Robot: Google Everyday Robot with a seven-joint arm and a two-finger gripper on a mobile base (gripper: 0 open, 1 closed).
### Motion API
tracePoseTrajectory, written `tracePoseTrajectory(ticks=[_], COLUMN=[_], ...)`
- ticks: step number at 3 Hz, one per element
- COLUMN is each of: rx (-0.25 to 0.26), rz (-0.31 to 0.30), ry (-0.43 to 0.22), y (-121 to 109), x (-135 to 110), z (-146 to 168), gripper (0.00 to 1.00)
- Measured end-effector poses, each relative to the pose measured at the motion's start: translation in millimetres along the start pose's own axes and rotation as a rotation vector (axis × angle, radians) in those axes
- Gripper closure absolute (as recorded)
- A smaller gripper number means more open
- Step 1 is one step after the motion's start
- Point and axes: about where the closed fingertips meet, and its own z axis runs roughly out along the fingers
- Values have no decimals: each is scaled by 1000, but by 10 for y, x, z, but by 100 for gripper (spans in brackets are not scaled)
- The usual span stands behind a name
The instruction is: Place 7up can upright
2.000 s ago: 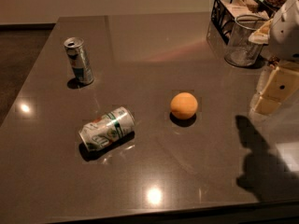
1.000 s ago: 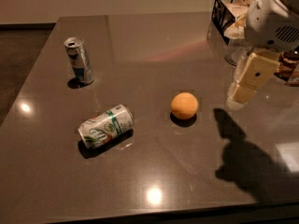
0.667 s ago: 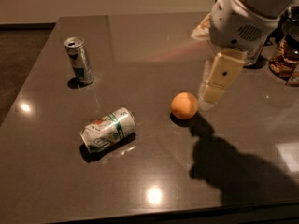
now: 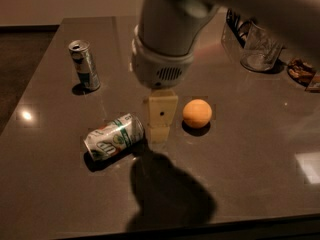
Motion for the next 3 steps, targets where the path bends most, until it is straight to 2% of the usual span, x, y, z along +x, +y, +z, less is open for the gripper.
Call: tracePoseTrajectory(ticks=[1, 2, 3], rx=[-56, -110, -153], rz=[-117, -172, -192], ry=[82, 133, 157], y=[155, 202, 245], x=[-378, -583, -736], z=[438, 739, 951], gripper=[0, 0, 0])
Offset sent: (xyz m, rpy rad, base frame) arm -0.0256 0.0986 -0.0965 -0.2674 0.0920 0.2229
